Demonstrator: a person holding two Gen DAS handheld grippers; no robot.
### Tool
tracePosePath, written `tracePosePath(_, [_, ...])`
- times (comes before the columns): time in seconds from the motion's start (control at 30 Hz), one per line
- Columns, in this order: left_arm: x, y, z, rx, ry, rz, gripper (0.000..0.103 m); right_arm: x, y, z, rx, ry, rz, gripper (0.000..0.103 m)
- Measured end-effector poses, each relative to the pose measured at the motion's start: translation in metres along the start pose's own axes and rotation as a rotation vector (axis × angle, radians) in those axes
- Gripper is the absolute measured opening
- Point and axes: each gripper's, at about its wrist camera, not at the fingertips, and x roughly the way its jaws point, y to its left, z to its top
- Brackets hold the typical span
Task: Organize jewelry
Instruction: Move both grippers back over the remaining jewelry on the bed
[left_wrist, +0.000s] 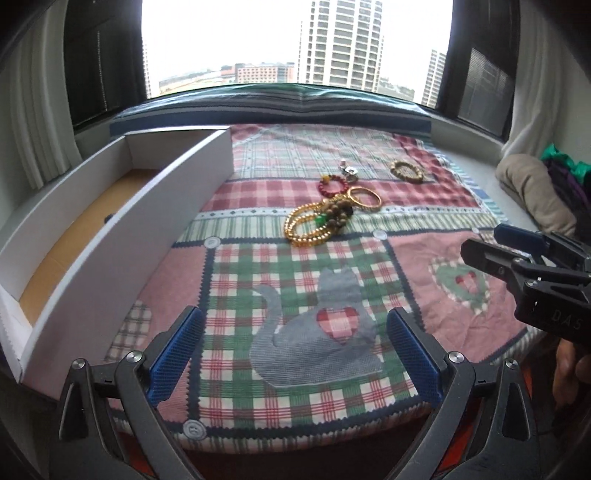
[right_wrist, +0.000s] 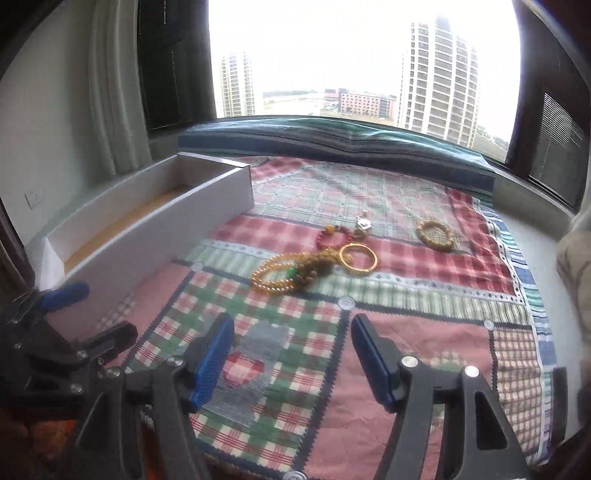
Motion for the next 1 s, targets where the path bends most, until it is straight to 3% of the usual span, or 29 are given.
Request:
tracePosePath(0.2, [0.013, -0.034, -0.013, 0.025, 0.074, -0.082, 0.099, -0.005, -0.042, -0.048, 0.088, 0.039, -0.079, 0.067])
tracePosePath(0.33, [0.016, -0.038, -0.008, 0.038, 0.088, -0.066, 0.1, -0.004, -0.061, -0.062, 0.155, 0.05, -0.073, 0.067])
tracePosePath(1.0, [0.072, -0.007, 0.033, -0.017, 0.111, -0.003, 0.101, 0.035, -0.068, -0.045, 0.171, 0.077, 0.013, 0.067])
